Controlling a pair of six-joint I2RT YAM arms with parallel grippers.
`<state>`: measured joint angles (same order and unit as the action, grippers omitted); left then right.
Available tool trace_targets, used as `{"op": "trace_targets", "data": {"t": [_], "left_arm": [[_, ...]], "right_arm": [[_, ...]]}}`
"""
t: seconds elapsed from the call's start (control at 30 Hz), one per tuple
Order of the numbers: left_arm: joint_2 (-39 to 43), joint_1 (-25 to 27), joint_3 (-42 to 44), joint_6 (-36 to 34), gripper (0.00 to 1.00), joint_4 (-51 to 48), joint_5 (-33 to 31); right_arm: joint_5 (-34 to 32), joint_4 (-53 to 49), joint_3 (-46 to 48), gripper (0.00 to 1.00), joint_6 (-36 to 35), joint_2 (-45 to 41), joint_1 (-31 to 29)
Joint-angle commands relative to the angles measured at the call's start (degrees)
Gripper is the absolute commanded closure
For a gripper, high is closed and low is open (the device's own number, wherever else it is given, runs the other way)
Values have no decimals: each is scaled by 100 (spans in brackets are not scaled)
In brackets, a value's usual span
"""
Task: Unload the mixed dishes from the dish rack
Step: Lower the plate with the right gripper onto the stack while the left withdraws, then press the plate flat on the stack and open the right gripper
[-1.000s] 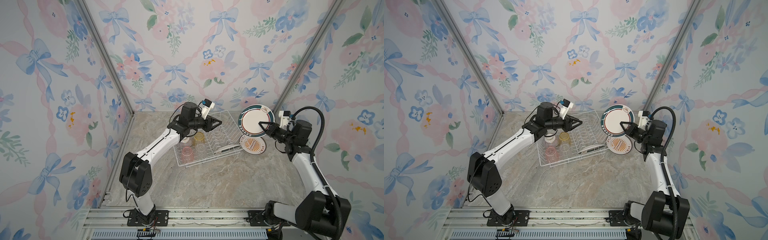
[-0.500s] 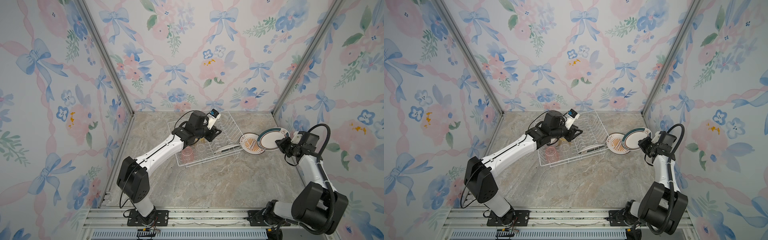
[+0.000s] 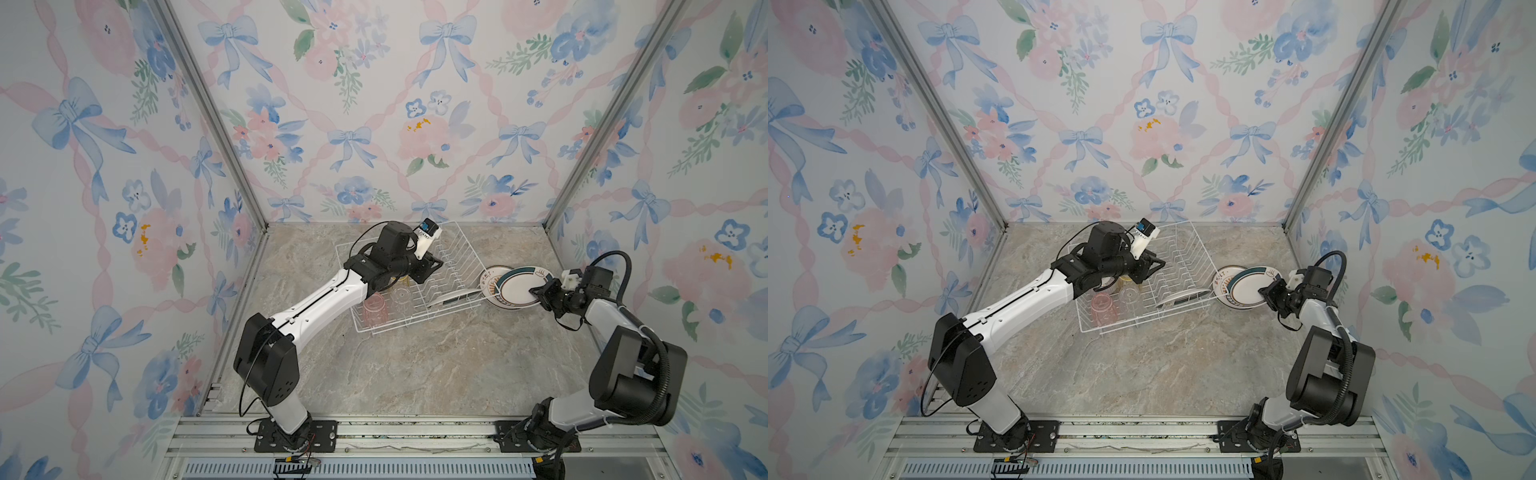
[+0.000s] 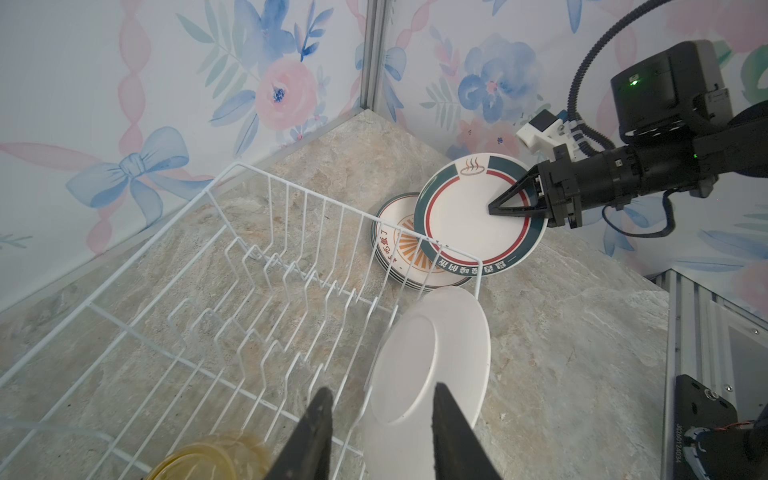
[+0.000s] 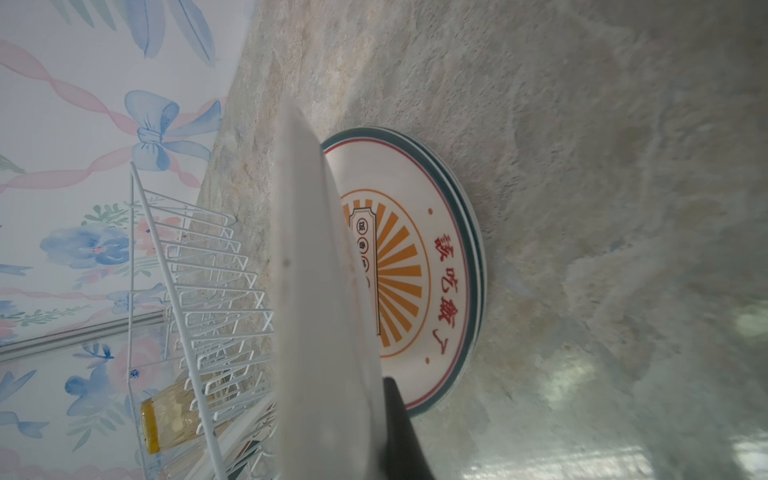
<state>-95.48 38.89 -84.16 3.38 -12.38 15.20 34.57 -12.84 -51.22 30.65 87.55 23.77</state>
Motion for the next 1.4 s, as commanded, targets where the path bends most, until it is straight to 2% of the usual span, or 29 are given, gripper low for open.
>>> {"op": "trace_targets", "data": {"t": [0.0,0.27,0.5,0.6,0.7,0.93,1.07,1.37], "left_arm": [[-7,-22,-52,-87,64,-57,-35],[-74,-40,-46,-100,63,-90,-39],[-164,-48,-90,-100,64,-88,-8],[-181,-57,-92,-117,63,-86,5],[-187,-65,-68,-143,64,-89,9],[-194,-101,14,-197,64,-88,27],[-188,-119,71,-240,64,-86,36],[-175,-197,203,-320,64,-86,95]], "right_arm": [[318,367,-142,100,144,203,-159],[388,686,-173,100,292,590,-274],[424,561,-257,95,190,887,-300],[360,313,-324,87,50,895,-299],[197,-69,-447,70,-177,868,-302],[-99,-807,-723,52,-603,760,-302],[-323,-1223,-858,48,-833,751,-323],[-1194,-2054,-1105,46,-1372,756,-456]]}}
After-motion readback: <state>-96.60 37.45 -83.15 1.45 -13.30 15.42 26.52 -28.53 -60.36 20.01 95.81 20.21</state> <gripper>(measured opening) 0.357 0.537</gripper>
